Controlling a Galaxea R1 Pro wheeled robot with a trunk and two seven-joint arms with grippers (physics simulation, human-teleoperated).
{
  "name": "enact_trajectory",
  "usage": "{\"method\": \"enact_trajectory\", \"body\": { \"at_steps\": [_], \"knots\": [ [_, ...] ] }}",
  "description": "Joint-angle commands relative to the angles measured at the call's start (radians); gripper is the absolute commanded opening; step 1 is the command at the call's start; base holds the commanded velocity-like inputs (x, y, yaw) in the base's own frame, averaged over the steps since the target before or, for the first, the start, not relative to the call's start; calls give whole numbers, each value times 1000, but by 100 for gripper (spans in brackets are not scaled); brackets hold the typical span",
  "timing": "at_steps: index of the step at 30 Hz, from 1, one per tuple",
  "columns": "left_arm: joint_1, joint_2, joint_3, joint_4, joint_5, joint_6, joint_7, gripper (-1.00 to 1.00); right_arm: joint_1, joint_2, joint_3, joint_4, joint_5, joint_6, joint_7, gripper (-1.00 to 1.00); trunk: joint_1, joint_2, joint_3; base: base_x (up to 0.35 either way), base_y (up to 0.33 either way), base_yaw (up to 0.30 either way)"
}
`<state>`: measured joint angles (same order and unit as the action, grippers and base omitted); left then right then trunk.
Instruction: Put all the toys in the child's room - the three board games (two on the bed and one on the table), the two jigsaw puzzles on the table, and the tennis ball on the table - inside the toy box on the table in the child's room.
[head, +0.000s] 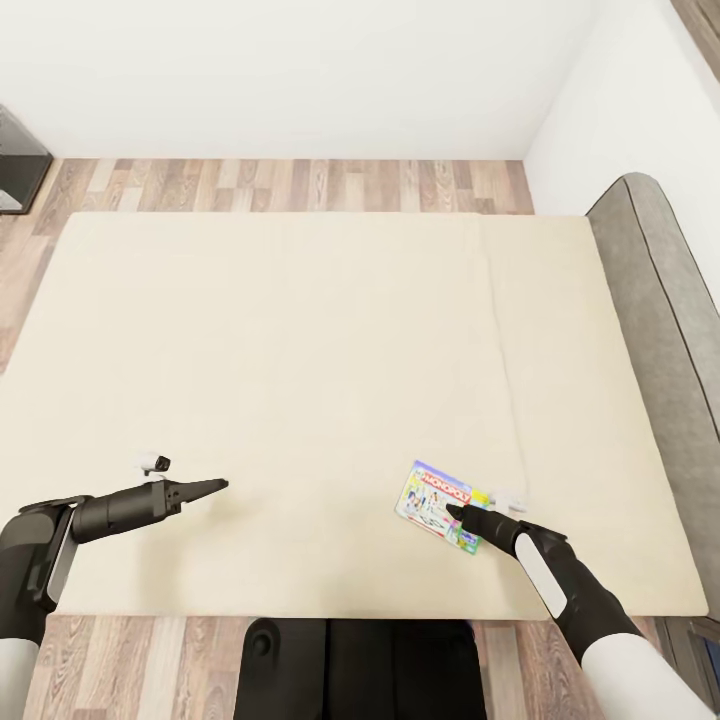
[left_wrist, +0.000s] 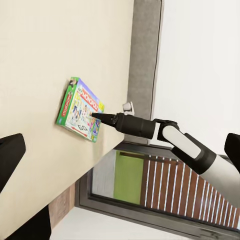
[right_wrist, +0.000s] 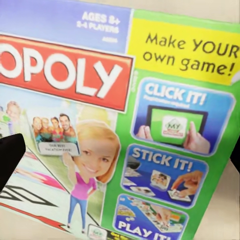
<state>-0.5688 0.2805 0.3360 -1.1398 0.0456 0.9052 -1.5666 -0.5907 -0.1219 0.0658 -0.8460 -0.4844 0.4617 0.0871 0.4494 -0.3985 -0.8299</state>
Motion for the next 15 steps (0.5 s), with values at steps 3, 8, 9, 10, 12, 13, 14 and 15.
{"method": "enact_trajectory", "body": {
  "at_steps": [3,8,9,10,12,13,14,15],
  "knots": [
    [0,0,0,0,-1,11,-4,100,-1,-1,2,-1,-2,4,0,100,1,-1,-1,0,110,0],
    [0,0,0,0,-1,11,-4,100,0,1,2,-1,-2,4,0,100,1,-1,-1,0,146,0],
    [0,0,0,0,-1,11,-4,100,0,1,2,-1,-2,4,0,100,1,-1,-1,0,56,0],
    [0,0,0,0,-1,11,-4,100,0,1,2,-1,-2,4,0,100,1,-1,-1,0,57,0],
    [0,0,0,0,-1,11,-4,100,0,1,2,-1,-2,4,0,100,1,-1,-1,0,100,0],
    [0,0,0,0,-1,11,-4,100,0,1,2,-1,-2,4,0,100,1,-1,-1,0,145,0],
    [0,0,0,0,-1,11,-4,100,0,1,2,-1,-2,5,0,100,1,-1,-1,0,145,0],
    [0,0,0,0,-1,11,-4,100,-1,0,2,-1,-2,4,0,100,1,-1,-1,0,102,0]
  ]
}}
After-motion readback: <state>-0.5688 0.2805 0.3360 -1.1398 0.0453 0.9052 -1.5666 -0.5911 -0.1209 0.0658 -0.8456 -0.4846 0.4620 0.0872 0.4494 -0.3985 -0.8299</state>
